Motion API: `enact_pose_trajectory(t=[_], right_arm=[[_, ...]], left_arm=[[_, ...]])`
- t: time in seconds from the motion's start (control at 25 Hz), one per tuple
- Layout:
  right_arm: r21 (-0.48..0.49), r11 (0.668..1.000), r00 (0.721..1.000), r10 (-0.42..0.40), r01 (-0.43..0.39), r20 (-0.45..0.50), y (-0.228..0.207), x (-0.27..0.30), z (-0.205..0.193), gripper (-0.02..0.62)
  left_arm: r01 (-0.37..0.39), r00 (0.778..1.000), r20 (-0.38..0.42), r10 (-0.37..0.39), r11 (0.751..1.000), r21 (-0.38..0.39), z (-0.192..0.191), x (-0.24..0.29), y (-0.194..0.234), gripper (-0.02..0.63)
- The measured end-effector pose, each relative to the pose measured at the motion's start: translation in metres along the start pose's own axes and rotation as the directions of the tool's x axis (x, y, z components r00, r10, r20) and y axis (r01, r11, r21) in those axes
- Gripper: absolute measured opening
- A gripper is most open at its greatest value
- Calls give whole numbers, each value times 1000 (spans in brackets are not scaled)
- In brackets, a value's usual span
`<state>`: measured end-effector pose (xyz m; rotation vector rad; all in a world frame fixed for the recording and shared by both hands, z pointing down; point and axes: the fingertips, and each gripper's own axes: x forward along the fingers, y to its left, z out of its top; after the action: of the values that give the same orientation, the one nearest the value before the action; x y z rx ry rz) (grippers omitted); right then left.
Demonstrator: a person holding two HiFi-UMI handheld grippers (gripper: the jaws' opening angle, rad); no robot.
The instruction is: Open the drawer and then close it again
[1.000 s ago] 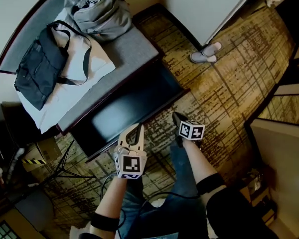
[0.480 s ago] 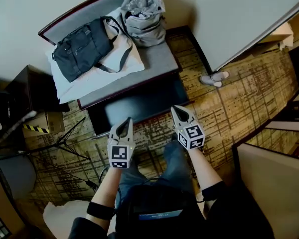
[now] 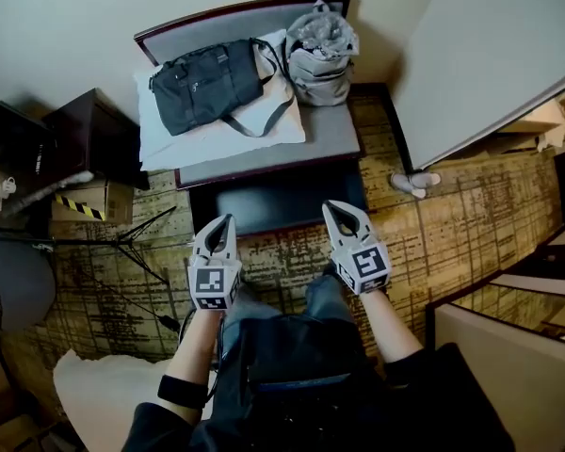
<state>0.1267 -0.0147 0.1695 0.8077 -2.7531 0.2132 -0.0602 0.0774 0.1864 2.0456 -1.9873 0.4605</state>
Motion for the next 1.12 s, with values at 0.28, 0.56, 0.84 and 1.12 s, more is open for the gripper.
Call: enact_pose_trajectory(t=[0.28, 0.56, 0.84, 1.12], right_arm=[[10, 1000, 999, 19, -19, 39, 29, 16, 19, 0], [6, 1000, 999, 23, -23, 30, 39, 24, 18, 0], [8, 1000, 1000, 20, -20, -8, 36, 27, 10, 0], [18, 999, 999, 35, -34, -27, 36, 30, -1, 0]], left_arm=[[-51, 999, 6, 51, 999, -10, 2, -38, 33, 2], [-46, 999, 13, 47, 999, -25, -2, -42, 44, 2], [-26, 1000, -16, 26, 1000, -13, -5, -29, 38, 2], [13, 997, -80, -15, 999, -35, -28, -16, 26, 2]])
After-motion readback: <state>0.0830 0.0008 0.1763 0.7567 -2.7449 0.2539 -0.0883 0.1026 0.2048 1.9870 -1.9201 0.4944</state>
